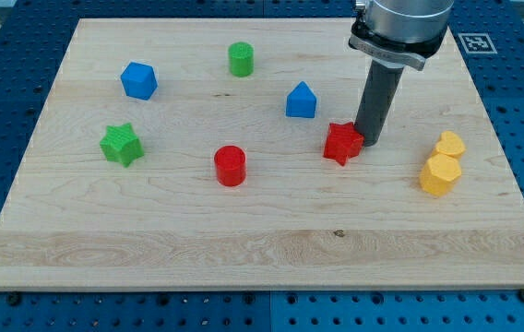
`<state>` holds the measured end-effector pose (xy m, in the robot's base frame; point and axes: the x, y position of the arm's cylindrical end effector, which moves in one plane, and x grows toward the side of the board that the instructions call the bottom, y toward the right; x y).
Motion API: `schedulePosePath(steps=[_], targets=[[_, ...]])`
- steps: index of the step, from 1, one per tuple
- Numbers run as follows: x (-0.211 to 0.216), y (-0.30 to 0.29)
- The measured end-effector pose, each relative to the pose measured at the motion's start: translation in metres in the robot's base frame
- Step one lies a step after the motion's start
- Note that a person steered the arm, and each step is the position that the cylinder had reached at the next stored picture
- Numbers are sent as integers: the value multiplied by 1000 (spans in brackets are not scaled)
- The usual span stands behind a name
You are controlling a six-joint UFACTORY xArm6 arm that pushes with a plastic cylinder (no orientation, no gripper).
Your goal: Push the red star close to the red circle
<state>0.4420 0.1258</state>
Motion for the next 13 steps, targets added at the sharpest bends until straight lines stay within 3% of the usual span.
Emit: schedulePosePath(steps=[2, 4, 6, 8, 11, 12, 13], targets=[[18, 20], [38, -48], [40, -15], [9, -9], [-4, -103], [-9, -111], [-42, -113]])
